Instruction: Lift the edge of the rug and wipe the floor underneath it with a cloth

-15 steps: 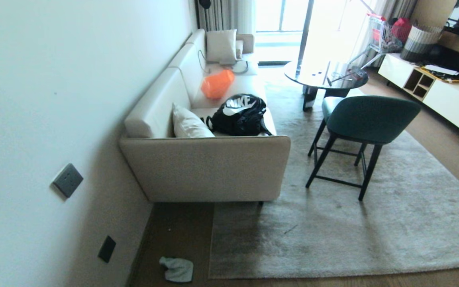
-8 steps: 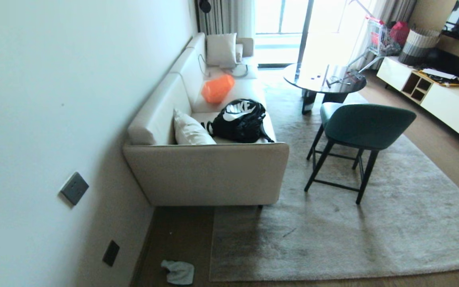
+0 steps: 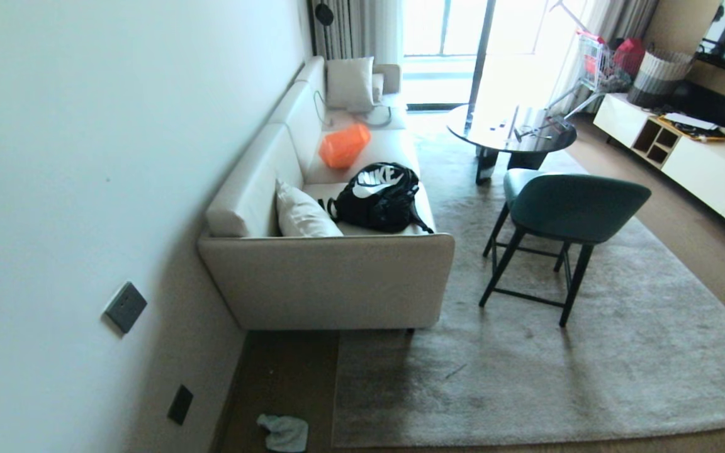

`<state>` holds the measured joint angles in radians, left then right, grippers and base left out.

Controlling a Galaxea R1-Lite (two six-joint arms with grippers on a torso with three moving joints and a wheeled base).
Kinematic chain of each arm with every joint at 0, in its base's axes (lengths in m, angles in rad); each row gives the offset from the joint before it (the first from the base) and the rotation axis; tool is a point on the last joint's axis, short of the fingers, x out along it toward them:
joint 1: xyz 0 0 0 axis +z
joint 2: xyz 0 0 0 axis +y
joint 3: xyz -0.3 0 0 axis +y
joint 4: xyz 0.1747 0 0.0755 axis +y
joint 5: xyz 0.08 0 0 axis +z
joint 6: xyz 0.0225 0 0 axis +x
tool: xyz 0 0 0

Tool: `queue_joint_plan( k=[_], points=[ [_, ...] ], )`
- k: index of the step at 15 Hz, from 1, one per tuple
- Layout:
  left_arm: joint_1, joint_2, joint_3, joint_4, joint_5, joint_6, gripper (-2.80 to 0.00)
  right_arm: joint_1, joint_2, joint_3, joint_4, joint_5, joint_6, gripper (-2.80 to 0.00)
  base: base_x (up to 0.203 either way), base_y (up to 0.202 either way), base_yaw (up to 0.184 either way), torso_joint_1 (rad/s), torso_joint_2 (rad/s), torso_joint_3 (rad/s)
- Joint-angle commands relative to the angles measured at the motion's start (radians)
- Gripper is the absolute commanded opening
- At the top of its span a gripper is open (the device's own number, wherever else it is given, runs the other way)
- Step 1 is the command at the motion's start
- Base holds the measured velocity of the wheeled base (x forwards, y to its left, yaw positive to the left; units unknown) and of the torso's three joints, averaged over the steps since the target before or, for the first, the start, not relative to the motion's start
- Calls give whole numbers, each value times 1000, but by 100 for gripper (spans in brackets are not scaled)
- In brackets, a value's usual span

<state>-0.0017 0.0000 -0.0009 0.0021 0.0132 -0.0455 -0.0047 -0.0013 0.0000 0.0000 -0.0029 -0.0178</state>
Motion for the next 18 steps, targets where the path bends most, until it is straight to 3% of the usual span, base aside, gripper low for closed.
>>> queue_joint_plan(
  k=[1, 11, 18],
  points=[
    [0, 0, 0, -1, 1, 0, -280, 0, 1, 0, 0, 0, -1, -280, 0, 0, 0, 141, -337, -194],
    [0, 0, -1, -1, 1, -1, -280, 0, 1, 0, 0, 0, -2, -280, 0, 0, 0, 124, -269, -148],
    [0, 0, -1, -1, 1, 0, -280, 0, 1, 0, 2, 0, -1, -280, 0, 0, 0, 0, 0, 0]
  ],
)
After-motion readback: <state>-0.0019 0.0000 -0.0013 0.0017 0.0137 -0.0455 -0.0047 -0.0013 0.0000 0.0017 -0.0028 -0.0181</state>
